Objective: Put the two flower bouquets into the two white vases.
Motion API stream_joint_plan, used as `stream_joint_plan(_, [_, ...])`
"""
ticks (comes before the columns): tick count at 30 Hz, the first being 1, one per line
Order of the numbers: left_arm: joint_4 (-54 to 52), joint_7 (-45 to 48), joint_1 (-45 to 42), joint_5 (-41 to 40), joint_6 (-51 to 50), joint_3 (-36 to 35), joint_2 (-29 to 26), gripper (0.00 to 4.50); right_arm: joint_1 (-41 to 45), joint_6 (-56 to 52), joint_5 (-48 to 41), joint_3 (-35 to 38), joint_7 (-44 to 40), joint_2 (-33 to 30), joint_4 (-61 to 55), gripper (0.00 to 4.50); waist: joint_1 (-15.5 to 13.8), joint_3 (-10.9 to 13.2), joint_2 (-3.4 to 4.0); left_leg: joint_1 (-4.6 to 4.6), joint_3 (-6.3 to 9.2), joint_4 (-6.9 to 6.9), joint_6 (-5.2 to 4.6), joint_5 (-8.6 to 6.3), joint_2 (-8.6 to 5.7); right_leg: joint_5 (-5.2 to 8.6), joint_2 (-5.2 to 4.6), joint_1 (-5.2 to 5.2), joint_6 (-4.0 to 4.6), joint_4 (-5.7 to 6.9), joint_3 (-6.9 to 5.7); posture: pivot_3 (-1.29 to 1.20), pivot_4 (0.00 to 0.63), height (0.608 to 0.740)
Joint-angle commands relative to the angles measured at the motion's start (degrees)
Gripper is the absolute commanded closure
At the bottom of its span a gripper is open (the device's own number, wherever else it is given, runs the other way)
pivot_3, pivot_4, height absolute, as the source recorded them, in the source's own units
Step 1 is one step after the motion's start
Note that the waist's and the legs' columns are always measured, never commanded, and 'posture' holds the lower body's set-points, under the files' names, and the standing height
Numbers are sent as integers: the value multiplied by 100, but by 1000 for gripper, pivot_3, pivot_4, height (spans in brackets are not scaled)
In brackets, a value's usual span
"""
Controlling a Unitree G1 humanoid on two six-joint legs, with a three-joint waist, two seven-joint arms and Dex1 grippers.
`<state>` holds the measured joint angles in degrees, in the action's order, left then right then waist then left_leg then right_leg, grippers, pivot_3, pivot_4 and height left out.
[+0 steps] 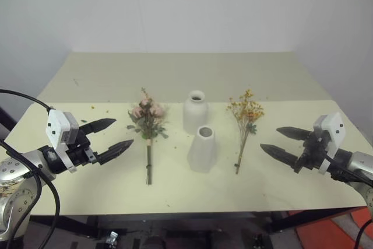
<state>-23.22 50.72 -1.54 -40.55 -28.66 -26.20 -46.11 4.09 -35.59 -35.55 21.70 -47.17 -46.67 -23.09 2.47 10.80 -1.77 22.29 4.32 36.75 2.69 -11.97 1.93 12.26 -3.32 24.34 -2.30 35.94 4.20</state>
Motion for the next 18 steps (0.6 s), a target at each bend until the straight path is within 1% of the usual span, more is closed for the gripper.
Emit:
stream_joint_plan(1, [-137, 2, -35, -24, 138, -208, -80, 8, 134, 14, -33, 59, 24, -110, -87, 23, 0, 0, 0, 0, 0, 0, 0, 0, 0, 0, 0, 0, 0, 0, 0, 0, 150, 740])
stream_joint_plan(6, [-46, 42, -141, -1, 151, -138, -115, 8, 184, 10, -20, 1, 10, -147, -93, 23, 8, 0, 0, 0, 0, 0, 0, 0, 0, 0, 1, 0, -1, 0, 0, 0, 150, 740])
stream_joint_plan(11, [109, 129, -343, 60, 181, 13, -152, 8, 474, -321, -129, -80, 83, -335, -107, 23, 6, 0, 0, -2, 0, 1, 0, 0, 0, 0, 1, -1, 0, 1, 0, 0, 150, 740])
stream_joint_plan(15, [209, 230, -499, 110, 210, 183, -163, 8, 1431, -1829, -382, -382, 991, -361, -8, 23, 38, 0, 0, -2, -1, 1, 0, 0, 0, -1, 1, 0, 0, 2, 3, 0, 150, 740])
stream_joint_plan(18, [386, 488, -744, 188, 314, 385, -250, 8, 2715, -3707, -603, -758, 1707, -206, 310, 23, 47, 0, 0, -2, 0, 1, 0, 0, 0, -2, 2, 2, 2, 5, 3, 0, 150, 740])
